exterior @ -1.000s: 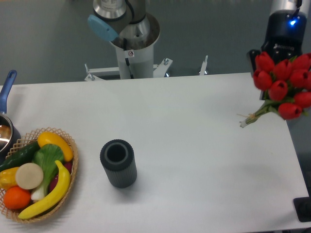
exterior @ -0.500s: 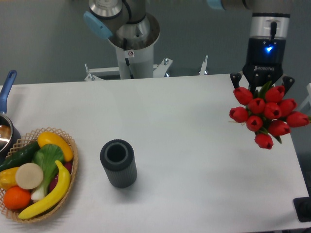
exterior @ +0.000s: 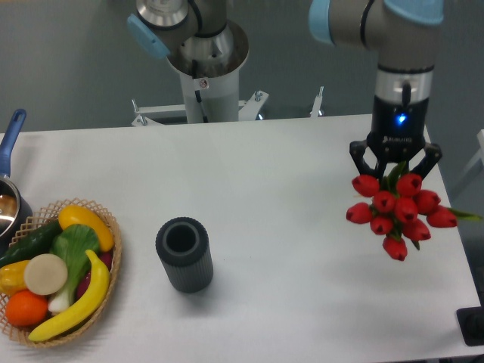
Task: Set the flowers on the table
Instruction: 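Lift the red tulips and move them toward the table center, then lower the red tulips onto the table beside the black container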
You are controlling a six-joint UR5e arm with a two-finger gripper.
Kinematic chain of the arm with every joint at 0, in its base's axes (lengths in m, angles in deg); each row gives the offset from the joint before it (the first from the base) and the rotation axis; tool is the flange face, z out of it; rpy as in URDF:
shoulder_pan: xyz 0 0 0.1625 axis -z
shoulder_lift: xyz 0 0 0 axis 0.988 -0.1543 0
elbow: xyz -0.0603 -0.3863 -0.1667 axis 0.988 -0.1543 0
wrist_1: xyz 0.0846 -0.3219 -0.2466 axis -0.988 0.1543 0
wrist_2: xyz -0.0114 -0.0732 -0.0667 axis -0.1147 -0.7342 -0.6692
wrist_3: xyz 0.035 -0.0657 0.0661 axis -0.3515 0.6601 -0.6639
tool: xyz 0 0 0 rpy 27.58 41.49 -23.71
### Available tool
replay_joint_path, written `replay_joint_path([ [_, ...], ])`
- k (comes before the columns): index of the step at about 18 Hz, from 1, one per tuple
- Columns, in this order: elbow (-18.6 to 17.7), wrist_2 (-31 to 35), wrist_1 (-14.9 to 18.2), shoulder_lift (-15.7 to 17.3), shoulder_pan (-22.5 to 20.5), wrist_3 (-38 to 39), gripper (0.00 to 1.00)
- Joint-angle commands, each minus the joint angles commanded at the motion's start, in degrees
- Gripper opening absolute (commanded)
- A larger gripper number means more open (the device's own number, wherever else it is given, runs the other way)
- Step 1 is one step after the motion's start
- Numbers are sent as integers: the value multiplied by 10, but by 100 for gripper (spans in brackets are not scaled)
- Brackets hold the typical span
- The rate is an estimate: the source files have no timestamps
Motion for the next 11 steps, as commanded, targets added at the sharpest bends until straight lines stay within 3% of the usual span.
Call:
replay_joint_path([
  [6,-4,114,1,-38,40,-20,37],
  [11,-31,174,2,-62,62,-31,37],
])
